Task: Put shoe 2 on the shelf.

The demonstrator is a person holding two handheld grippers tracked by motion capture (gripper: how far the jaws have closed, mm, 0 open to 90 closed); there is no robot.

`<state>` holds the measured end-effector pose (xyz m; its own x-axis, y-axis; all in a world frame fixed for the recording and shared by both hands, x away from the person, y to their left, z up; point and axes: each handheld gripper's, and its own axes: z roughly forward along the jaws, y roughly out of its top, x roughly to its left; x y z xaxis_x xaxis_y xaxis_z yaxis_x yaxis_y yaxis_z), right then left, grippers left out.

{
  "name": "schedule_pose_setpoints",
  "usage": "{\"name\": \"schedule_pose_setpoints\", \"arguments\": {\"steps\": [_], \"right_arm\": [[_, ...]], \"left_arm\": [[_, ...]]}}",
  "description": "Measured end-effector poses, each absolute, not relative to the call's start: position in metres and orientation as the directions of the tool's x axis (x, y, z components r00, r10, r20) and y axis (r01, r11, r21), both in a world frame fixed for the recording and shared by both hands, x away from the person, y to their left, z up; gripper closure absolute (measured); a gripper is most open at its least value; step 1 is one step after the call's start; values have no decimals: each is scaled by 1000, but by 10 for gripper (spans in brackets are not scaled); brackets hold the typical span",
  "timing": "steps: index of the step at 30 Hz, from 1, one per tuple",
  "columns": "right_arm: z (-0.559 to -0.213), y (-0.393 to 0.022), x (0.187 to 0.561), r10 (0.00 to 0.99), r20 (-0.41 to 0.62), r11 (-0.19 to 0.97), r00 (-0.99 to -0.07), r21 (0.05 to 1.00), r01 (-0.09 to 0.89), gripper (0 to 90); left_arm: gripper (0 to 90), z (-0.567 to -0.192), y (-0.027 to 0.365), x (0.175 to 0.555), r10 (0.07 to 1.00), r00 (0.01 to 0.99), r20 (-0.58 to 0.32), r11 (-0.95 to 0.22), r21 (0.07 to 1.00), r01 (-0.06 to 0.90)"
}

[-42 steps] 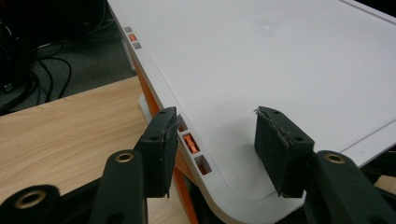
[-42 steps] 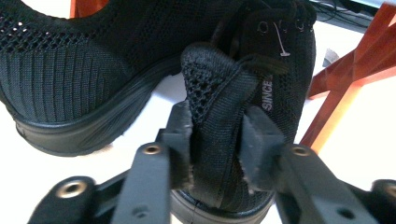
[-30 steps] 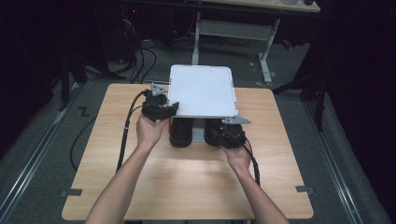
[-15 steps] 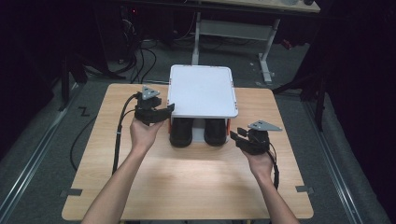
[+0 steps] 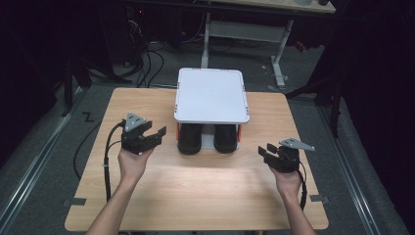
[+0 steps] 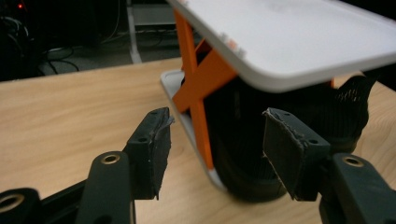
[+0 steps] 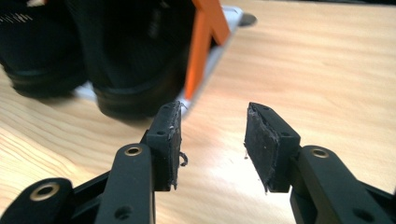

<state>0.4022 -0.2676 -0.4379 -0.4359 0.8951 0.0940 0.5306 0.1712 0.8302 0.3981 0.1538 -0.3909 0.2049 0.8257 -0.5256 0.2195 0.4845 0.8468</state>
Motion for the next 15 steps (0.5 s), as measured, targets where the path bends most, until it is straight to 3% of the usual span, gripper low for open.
{"name": "schedule_pose_setpoints", "arguments": {"steps": [3,9,15], "right_arm": [[-448,-275,400,904,87,174,-418,819,547,554],[-479,-287,398,932,23,213,-360,771,601,537],[-497,-300,399,951,-7,215,-309,735,643,498]], "left_arm": [[411,-412,161,390,825,170,-539,493,834,248],[407,-475,172,384,879,38,-474,441,842,311],[376,-500,178,383,915,-26,-403,390,865,316]]}}
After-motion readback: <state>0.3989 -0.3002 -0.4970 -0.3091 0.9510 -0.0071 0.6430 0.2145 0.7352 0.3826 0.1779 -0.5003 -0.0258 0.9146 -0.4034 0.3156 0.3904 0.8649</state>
